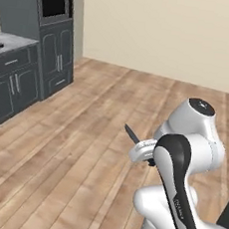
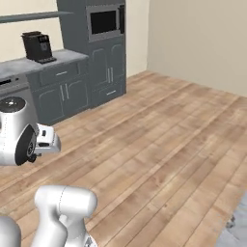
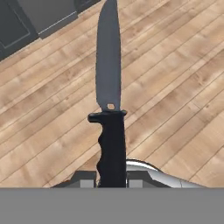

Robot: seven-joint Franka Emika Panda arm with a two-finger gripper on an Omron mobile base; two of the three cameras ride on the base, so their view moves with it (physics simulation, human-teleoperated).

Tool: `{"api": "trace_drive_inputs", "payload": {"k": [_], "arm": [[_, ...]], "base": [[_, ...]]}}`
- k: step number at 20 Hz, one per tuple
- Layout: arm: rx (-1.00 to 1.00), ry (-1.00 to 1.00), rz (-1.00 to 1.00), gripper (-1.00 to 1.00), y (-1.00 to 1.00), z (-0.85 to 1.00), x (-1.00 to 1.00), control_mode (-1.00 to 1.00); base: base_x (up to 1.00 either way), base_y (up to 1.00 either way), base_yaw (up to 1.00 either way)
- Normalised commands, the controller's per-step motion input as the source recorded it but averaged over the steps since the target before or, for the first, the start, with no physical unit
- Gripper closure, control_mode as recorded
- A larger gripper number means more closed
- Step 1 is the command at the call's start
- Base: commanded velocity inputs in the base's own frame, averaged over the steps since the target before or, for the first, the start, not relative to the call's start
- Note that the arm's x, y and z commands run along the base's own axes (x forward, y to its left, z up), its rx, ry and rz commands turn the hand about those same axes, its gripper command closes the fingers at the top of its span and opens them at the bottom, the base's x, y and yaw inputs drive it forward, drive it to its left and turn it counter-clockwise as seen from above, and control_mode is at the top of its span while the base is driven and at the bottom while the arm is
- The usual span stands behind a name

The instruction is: Retrieve the butter from the fridge and place it on a plate on the dining table. Then retrieve the butter knife by the fridge and place it near the plate.

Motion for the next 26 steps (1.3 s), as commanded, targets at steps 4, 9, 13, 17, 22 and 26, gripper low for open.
{"api": "trace_drive_inputs", "payload": {"k": [4, 9, 13, 17, 22, 26], "arm": [[0.0, 0.0, 0.0, 1.0, 0.0, 0.0, 0.0, 1.0], [0.0, 0.0, 0.0, 1.0, 0.0, 0.0, 0.0, 1.0], [0.0, 0.0, 0.0, 1.0, 0.0, 0.0, 0.0, 1.0], [0.0, 0.0, 0.0, 1.0, 0.0, 0.0, 0.0, 1.0], [0.0, 0.0, 0.0, 1.0, 0.0, 0.0, 0.0, 1.0], [0.0, 0.0, 0.0, 1.0, 0.0, 0.0, 0.0, 1.0]], "base": [[1.0, 0.0, -0.35], [1.0, -0.07, -0.36], [0.98, -0.13, -0.39], [0.99, -0.01, -0.4], [0.96, 0.0, -0.41], [0.99, 0.0, -0.43]]}}
